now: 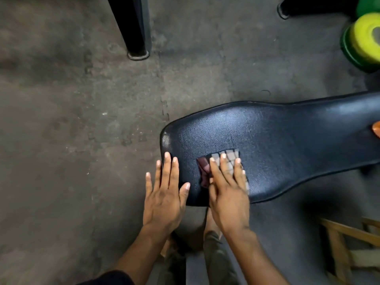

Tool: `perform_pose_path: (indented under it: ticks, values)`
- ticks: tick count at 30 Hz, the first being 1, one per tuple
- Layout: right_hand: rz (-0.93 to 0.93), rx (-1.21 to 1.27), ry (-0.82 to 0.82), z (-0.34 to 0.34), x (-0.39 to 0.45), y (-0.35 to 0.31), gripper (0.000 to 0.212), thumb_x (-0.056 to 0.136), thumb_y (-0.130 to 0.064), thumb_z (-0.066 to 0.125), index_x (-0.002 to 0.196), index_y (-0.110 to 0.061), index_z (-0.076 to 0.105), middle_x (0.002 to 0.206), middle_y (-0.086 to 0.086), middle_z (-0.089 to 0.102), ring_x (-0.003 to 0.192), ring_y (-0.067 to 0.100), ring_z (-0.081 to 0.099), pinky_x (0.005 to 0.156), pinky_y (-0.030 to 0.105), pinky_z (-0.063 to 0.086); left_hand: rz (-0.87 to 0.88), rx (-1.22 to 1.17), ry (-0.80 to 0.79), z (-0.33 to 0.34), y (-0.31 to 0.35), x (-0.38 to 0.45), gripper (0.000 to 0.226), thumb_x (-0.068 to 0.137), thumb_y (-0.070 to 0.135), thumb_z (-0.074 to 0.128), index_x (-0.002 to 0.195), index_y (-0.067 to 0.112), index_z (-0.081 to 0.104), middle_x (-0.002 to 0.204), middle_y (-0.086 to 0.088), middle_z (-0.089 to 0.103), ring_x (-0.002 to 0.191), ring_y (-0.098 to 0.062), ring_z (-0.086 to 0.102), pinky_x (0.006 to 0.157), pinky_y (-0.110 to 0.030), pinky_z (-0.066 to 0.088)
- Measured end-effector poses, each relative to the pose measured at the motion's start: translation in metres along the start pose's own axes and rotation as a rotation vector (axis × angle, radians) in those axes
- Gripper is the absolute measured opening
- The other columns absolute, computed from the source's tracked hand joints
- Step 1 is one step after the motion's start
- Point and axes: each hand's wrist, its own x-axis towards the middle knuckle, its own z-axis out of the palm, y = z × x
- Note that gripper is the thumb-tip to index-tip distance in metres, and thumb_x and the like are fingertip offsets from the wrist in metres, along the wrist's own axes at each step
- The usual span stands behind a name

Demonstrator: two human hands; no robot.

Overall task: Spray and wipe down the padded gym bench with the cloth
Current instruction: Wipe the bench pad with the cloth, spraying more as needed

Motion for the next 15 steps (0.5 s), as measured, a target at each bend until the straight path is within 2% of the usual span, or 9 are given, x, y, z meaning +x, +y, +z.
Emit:
perform_pose_path:
  ticks: [3, 5, 8, 11, 13, 15]
  values:
    - [-0.143, -0.031, 0.016, 0.003, -0.016, -0.005, 0.071, 0.097, -0.022, 0.075, 0.163, -0.028, 0.051, 0.174, -0.001, 0.040, 0.163, 0.040, 0.032, 0.134, 0.049, 0.029, -0.008, 0.062, -0.018, -0.002, 0.002, -0.003, 0.076, 0.108, 0.057, 0.020, 0.173, 0.023, 0.000, 0.181, 0.001, -0.016, 0.168, -0.028, -0.001, 0.134, -0.061, 0.013]
    - [-0.190, -0.028, -0.010, 0.003, -0.031, -0.003, 0.068, 0.100, -0.023, 0.073, 0.164, -0.030, 0.049, 0.175, -0.004, 0.039, 0.164, 0.037, 0.031, 0.133, 0.047, 0.026, -0.019, 0.097, -0.035, -0.006, 0.003, -0.003, 0.076, 0.108, 0.057, 0.020, 0.173, 0.023, 0.000, 0.181, 0.001, -0.016, 0.168, -0.028, -0.002, 0.133, -0.062, 0.015]
    - [-0.165, -0.015, -0.133, 0.001, -0.045, 0.005, 0.072, 0.107, -0.019, 0.061, 0.170, -0.037, 0.033, 0.180, -0.012, 0.017, 0.170, 0.031, 0.011, 0.137, 0.049, 0.025, -0.039, 0.131, -0.048, -0.014, 0.008, 0.000, 0.076, 0.108, 0.056, 0.021, 0.173, 0.021, 0.003, 0.182, -0.001, -0.012, 0.168, -0.029, -0.001, 0.133, -0.063, 0.013]
    - [-0.141, -0.048, -0.258, -0.018, -0.047, 0.011, 0.084, 0.107, -0.015, 0.053, 0.173, -0.042, 0.010, 0.179, -0.020, -0.007, 0.171, 0.025, -0.009, 0.139, 0.040, 0.011, -0.065, 0.146, -0.077, -0.025, 0.025, 0.000, 0.077, 0.108, 0.054, 0.027, 0.173, 0.018, 0.003, 0.182, -0.004, -0.008, 0.168, -0.029, -0.004, 0.134, -0.061, 0.006]
    - [-0.087, -0.035, -0.323, -0.029, -0.044, 0.006, 0.083, 0.107, -0.012, 0.049, 0.172, -0.046, 0.010, 0.182, -0.022, -0.002, 0.171, 0.019, -0.008, 0.138, 0.036, 0.016, -0.070, 0.139, -0.098, -0.027, 0.034, -0.007, 0.078, 0.109, 0.050, 0.033, 0.173, 0.017, 0.001, 0.182, -0.006, -0.009, 0.168, -0.028, -0.007, 0.134, -0.061, 0.003]
    - [-0.028, 0.018, -0.332, -0.042, -0.039, -0.003, 0.077, 0.106, -0.008, 0.049, 0.170, -0.045, 0.026, 0.181, -0.017, 0.021, 0.171, 0.020, 0.012, 0.130, 0.040, 0.037, -0.080, 0.137, -0.131, -0.029, 0.043, -0.014, 0.081, 0.108, 0.048, 0.037, 0.172, 0.018, -0.002, 0.181, -0.007, -0.013, 0.168, -0.028, -0.010, 0.134, -0.060, 0.002]
